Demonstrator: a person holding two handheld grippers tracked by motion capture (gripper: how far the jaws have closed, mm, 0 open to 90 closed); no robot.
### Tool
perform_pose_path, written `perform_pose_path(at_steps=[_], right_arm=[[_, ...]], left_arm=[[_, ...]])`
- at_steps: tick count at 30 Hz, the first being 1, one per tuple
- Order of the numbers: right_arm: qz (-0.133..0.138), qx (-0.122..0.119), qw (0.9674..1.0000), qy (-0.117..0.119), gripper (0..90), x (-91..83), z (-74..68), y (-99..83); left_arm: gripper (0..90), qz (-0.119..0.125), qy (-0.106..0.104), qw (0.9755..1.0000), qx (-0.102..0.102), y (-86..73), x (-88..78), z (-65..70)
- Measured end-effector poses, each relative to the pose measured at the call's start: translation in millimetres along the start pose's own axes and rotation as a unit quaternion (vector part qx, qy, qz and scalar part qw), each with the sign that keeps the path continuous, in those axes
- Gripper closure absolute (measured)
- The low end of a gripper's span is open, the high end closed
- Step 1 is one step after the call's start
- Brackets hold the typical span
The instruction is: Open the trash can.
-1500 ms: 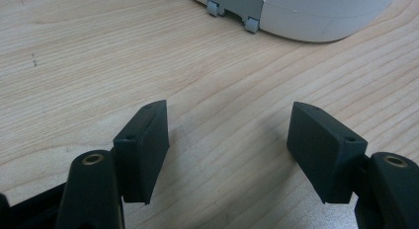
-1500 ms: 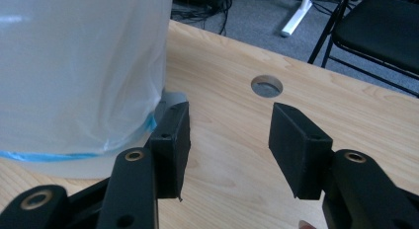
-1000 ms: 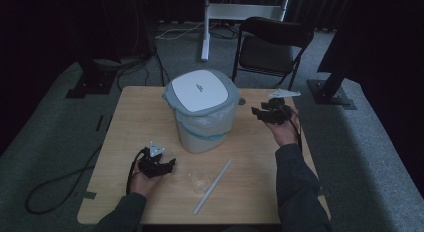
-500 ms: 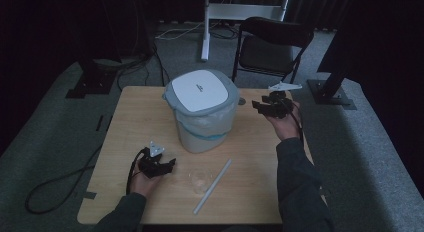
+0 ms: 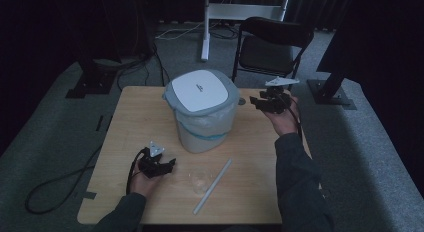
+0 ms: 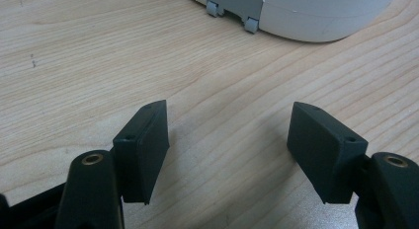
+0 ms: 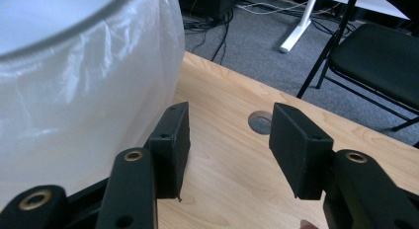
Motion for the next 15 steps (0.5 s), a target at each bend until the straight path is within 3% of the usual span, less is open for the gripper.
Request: perform_pose_path(at_steps=[15], right_arm=[[0.005, 0.002, 1.0000, 0.005, 49.1, -0.8, -0.5, 14.4]], left_arm=[[32.8, 0.000, 0.001, 1.0000, 0.000, 0.0, 0.0, 0.0]])
Point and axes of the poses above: each handheld gripper's, and its own axes: x roughly forward along the jaws, y roughly out of its top, z roughly to its right, the point moved 4 cm from there along x, roughly forward along the jaws, and after that the axes turned 15 degrees about -y, right-handed, at the moved point
